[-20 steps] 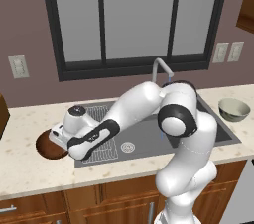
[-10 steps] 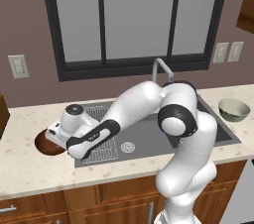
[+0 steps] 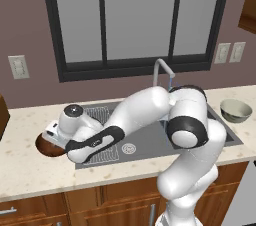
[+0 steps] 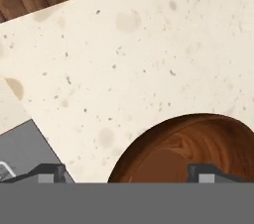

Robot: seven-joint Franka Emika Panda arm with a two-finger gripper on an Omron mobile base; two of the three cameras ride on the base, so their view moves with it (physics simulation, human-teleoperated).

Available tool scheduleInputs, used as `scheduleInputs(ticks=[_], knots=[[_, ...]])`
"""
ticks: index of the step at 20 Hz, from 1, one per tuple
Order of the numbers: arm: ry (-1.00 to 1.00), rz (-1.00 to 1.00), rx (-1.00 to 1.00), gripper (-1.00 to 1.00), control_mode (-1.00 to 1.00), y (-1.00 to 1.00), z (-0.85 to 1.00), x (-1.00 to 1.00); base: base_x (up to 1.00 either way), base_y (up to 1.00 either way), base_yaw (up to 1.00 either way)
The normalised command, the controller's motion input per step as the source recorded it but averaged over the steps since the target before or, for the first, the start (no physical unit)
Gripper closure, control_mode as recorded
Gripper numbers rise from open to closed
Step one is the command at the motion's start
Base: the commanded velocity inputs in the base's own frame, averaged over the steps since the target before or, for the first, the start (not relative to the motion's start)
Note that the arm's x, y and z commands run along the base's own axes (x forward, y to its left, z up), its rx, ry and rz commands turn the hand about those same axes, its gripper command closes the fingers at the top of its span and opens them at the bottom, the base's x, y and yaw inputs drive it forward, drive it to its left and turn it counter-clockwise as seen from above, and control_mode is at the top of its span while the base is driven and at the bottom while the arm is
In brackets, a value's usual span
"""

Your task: Rinse each bowl for a few seconds and place them down in the sink or on the counter.

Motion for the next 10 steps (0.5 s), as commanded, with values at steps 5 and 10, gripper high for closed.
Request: scheduleInputs(ticks=[5,10], knots=[[-0.08,0.04,0.00,-1.00,-1.00,-0.07,0.41,-0.23,0.00,0.00,0.00],[-0.06,0.03,0.00,-1.00,-1.00,-0.15,0.56,-0.19,0.00,0.00,0.00]])
